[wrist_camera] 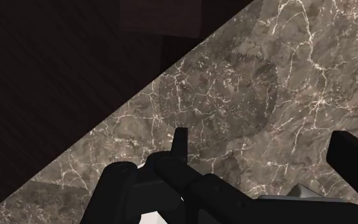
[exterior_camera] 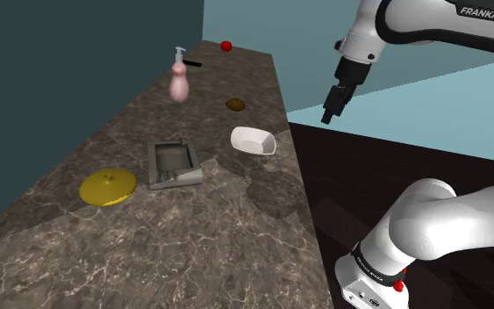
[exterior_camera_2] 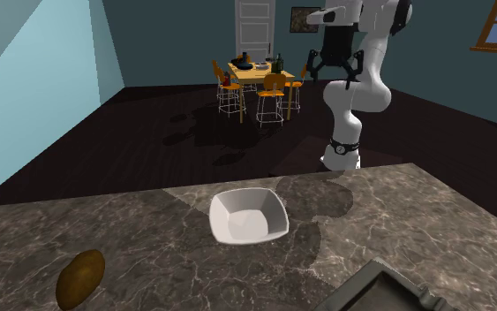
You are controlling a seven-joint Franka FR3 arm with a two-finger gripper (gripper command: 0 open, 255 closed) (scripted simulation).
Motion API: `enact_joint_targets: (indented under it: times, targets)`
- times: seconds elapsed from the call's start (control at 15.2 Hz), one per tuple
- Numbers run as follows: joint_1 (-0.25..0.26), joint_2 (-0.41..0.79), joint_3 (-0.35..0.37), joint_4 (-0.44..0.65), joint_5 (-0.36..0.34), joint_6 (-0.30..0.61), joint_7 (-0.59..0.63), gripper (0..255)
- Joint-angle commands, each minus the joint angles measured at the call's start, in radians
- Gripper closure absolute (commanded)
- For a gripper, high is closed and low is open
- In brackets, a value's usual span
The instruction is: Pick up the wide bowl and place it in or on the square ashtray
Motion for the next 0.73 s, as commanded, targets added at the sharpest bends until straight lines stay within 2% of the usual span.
enact_joint_targets:
  times: [0.0,0.66]
  targets:
    - [0.000,0.000,0.000,0.000,0.000,0.000,0.000,0]
    - [0.056,0.247,-0.106,-0.080,-0.038,0.370,-0.249,0]
